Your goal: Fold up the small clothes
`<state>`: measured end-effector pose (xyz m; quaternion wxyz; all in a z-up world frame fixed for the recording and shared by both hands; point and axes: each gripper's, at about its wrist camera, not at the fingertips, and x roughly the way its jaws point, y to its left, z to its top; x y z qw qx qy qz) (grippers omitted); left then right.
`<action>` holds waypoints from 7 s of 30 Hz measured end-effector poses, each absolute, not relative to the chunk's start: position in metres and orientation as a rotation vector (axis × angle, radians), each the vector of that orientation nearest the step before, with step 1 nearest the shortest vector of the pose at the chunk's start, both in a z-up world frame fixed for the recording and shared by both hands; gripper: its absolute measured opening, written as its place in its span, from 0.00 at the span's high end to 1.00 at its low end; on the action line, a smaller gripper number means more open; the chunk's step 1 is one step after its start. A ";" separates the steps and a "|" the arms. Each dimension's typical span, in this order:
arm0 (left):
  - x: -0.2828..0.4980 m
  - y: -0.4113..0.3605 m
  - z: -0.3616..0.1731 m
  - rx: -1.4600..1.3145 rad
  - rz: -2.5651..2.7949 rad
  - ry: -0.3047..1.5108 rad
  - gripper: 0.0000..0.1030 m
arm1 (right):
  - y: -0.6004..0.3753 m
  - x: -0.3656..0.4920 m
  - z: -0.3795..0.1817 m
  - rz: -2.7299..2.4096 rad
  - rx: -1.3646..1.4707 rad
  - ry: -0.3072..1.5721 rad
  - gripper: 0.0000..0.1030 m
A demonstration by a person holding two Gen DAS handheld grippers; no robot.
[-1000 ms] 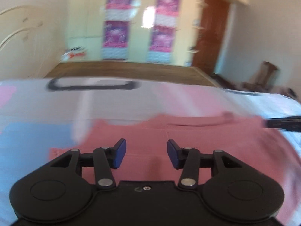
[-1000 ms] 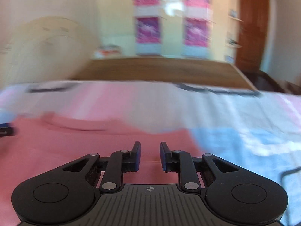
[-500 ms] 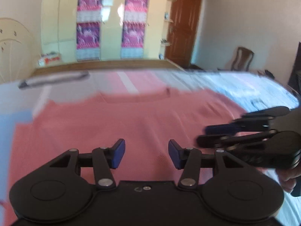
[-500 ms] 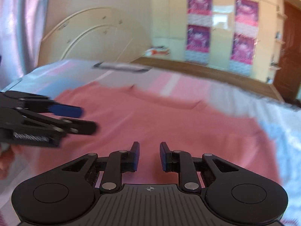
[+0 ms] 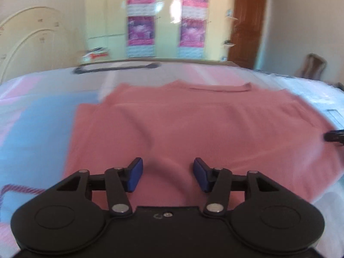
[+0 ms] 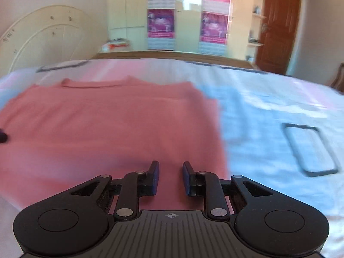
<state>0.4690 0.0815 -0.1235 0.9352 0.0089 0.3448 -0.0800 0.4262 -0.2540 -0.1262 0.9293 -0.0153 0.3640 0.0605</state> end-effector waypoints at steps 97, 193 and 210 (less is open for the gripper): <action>0.421 0.192 -0.165 -1.004 0.069 0.575 0.50 | -0.164 0.395 -0.069 0.351 0.182 0.718 1.00; 0.514 -0.016 -0.148 -0.294 -0.211 0.865 0.42 | -0.281 0.473 -0.114 0.336 0.262 0.943 0.69; 0.525 -0.050 -0.133 -0.148 -0.355 0.925 0.44 | -0.296 0.458 -0.096 0.333 0.073 0.868 0.92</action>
